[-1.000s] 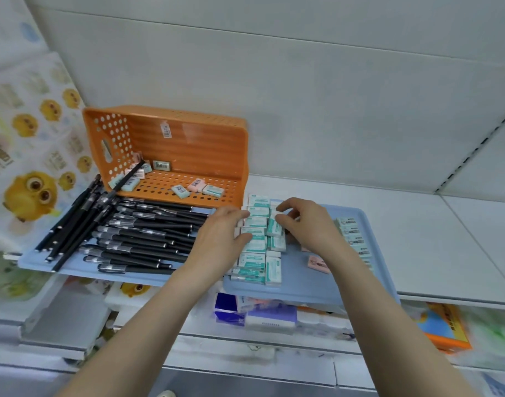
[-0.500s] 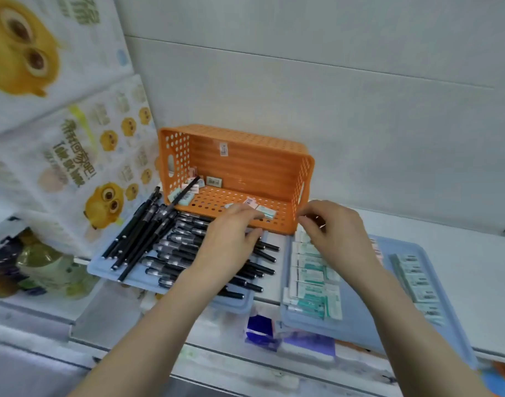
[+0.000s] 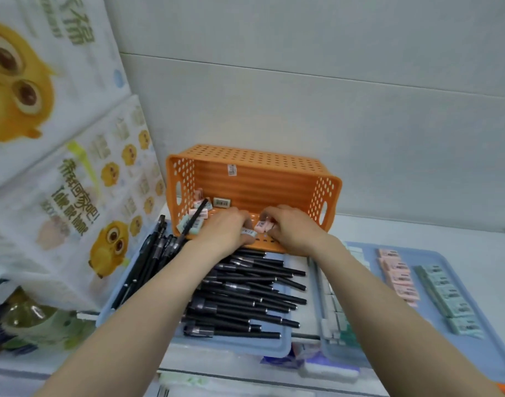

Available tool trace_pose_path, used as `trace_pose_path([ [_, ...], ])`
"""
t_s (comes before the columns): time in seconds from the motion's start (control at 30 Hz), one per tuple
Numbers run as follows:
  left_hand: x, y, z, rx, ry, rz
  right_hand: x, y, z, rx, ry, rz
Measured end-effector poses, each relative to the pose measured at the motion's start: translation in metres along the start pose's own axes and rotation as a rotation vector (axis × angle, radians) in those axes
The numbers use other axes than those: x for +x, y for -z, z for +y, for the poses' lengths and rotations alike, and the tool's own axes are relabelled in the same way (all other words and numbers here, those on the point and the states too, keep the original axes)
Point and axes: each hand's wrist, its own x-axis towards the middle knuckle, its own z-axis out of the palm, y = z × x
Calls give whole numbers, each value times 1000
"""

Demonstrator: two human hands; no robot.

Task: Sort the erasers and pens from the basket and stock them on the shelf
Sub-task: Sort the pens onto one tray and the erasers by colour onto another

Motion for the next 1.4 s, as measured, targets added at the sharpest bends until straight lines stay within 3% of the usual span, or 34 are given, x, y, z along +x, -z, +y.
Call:
trace_pose_path([
  [0.17, 3, -4, -5, -136, 74, 78, 0, -5, -7, -75, -4, -39],
  [0.3, -1, -4, -5, -107, 102, 144, 1, -3, -13, -99, -33, 65],
  [0.43, -11, -2, -3, -339, 193, 230, -10, -2, -10, 154, -32, 257],
  [0.53, -16, -4, 14, -606, 200, 171, -21, -1, -7, 284, -29, 335],
  [0.63, -16, -8, 35, -470, 145, 114, -37, 4, -5, 406, -30, 385],
  [0.8, -10, -15, 49, -278, 100, 49, -84, 19, 2, 1020, 1, 384],
  [0.9, -7, -12, 56, -256, 96, 40, -109, 28, 8, 1180, 37, 361],
  [1.03, -7, -8, 62, -242, 95, 4, -133, 40, 23, 1209, 41, 388],
  [1.2, -21, -2, 75, -343, 72, 51, -165, 59, 72, 1180, -146, 605],
  [1.3, -37, 4, 88, -608, 114, 111, -181, 58, 97, 1144, -251, 534],
  [1.4, -56, 6, 105, -757, 102, 46, -186, 48, 97, 1117, -253, 385],
])
